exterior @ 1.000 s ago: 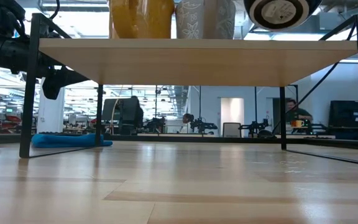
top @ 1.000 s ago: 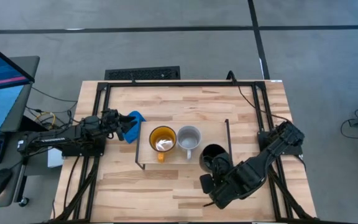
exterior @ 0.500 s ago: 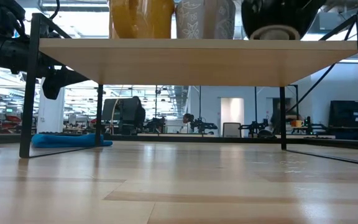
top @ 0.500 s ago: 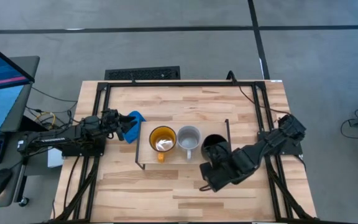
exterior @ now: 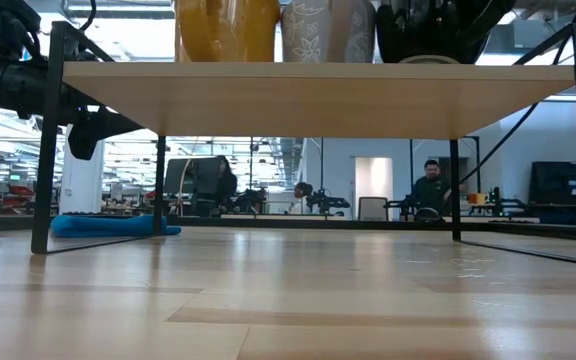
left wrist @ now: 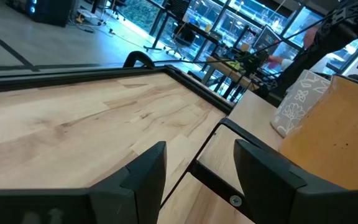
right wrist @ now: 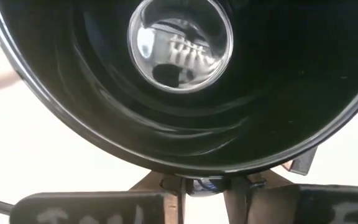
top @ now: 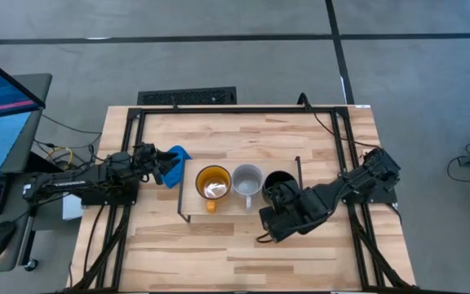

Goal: Stack small to large cups/mugs on shelf
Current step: Put the black cup on the shelf

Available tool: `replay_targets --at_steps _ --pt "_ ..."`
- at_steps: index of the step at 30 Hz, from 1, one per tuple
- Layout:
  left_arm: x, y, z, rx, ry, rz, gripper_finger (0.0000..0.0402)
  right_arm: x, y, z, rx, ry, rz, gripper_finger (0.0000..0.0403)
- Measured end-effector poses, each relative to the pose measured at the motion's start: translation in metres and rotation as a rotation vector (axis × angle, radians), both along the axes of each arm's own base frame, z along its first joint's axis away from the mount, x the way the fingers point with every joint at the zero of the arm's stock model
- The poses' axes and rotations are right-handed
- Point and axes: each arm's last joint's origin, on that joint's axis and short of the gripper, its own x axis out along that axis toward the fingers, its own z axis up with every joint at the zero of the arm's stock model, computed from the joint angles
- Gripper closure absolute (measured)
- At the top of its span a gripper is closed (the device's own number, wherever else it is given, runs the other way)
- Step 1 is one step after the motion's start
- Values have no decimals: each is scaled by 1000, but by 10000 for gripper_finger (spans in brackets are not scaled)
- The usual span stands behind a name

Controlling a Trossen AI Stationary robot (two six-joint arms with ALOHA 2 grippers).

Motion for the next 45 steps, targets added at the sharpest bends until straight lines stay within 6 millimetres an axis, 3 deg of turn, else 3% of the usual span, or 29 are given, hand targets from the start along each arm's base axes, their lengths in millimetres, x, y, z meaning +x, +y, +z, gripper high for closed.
replay_targets --at_steps 13,32,41,45 --pt "0 0 0 0 0 0 223 -4 -1 -15 -11 42 -105 324" --pt "0 0 0 0 1 -1 223 4 -24 -13 -2 65 -73 324" --pt "0 0 0 0 0 -2 223 5 -24 -16 -5 62 -120 300" --pt "0 0 0 0 0 -4 223 3 -24 -20 -2 84 -130 311"
